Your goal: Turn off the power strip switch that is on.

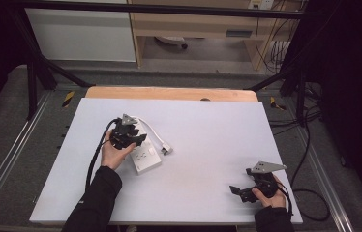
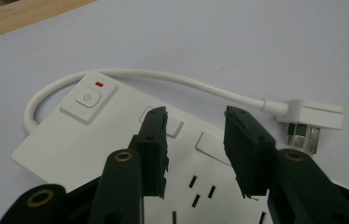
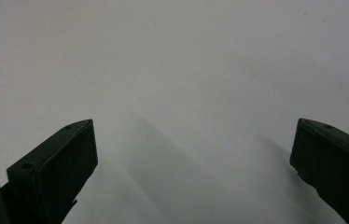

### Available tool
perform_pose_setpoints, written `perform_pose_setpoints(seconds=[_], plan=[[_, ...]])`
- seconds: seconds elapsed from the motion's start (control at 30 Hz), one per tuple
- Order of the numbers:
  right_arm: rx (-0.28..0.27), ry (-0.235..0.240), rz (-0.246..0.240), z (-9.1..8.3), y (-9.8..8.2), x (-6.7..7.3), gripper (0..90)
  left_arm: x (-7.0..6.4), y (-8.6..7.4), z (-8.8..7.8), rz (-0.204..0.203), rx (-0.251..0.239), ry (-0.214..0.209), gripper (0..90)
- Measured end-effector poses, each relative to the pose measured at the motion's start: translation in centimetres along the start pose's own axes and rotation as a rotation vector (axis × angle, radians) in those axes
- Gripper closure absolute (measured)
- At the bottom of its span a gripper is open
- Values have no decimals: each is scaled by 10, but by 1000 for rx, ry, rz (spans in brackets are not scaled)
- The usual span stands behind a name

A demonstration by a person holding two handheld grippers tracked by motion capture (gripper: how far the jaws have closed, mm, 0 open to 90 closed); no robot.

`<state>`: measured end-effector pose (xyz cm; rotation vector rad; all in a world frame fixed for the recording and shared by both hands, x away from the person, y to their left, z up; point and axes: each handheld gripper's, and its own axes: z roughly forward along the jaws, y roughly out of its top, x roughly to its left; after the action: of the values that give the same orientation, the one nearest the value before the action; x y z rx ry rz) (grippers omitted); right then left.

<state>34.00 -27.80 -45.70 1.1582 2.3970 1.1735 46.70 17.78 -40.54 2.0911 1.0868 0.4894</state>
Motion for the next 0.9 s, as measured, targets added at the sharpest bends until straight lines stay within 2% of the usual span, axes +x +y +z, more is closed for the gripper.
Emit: perform_pose_setpoints(seconds=[0.9], plan=[[2, 3, 0, 0, 0, 0, 13, 5, 0, 12, -23, -8, 1, 813]])
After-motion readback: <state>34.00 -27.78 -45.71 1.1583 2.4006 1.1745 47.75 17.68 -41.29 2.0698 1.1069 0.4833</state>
